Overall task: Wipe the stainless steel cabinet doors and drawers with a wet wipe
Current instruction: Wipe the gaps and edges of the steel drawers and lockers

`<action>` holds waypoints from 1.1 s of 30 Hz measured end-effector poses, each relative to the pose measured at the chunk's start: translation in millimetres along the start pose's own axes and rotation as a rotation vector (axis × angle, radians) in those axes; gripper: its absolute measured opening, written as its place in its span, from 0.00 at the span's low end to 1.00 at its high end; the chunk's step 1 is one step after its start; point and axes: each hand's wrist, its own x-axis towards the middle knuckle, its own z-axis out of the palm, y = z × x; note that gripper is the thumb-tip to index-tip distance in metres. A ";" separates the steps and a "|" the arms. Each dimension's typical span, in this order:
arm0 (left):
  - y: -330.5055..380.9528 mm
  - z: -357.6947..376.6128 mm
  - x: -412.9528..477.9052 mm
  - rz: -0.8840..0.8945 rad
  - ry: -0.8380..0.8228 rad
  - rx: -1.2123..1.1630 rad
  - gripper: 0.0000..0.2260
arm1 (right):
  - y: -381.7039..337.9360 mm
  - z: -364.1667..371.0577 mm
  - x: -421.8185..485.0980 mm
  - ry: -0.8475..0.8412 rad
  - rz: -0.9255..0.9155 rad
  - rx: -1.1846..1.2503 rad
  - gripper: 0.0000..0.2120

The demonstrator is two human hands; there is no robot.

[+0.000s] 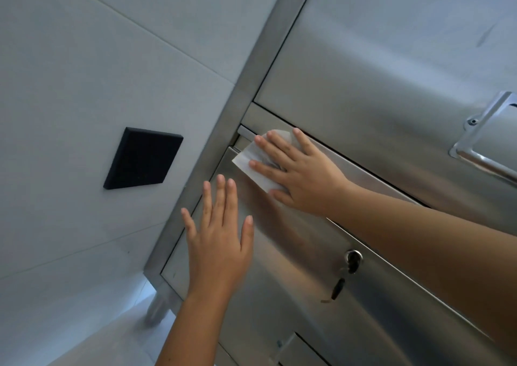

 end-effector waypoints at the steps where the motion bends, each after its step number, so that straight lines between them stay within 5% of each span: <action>1: -1.6 -2.4 0.9 -0.012 -0.001 -0.002 0.27 | -2.1 -1.9 7.7 -0.005 0.007 0.002 0.28; 21: -19.3 -15.4 7.3 -0.088 0.036 0.018 0.27 | -23.0 -8.0 60.6 0.028 0.108 0.103 0.28; 33: 4.0 -16.5 3.5 0.005 0.025 0.020 0.27 | -10.9 1.5 7.9 0.036 0.048 0.096 0.27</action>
